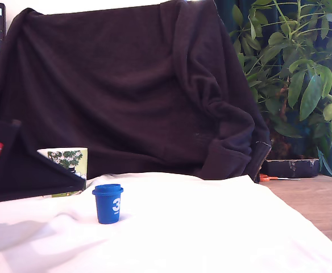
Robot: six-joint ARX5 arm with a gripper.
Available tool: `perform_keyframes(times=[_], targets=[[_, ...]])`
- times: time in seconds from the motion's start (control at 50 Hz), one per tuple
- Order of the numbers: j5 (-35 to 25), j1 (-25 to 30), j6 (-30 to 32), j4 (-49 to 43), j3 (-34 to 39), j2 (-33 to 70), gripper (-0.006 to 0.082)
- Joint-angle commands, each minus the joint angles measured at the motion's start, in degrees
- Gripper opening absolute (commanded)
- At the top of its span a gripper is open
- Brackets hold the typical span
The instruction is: Pick the blue coffee capsule and place it inside the green coffee cup
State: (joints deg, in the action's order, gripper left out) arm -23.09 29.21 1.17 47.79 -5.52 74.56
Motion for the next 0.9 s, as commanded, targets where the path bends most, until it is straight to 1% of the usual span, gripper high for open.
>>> perform_keyframes(times=[0.0,0.1,0.22,0.42,0.54,0.7,0.76,0.88], targets=[[-0.8,-0.1,0.9,0.7,-1.7,2.2,0.0683],[-1.6,-0.4,2.4,0.7,-3.5,5.7,0.0682],[-3.5,-1.1,2.4,0.7,-5.9,9.9,0.0682],[-4.5,-1.6,4.0,0.7,-9.4,15.1,0.0682],[-6.8,-1.6,4.9,0.3,-11.6,17.9,0.0682],[-6.9,-1.6,4.9,-0.2,-13.9,21.1,0.0676],[-6.9,-1.6,4.9,-0.1,-14.4,21.9,0.0646],[-6.9,-1.6,4.9,-0.2,-15.6,23.5,0.0534]])
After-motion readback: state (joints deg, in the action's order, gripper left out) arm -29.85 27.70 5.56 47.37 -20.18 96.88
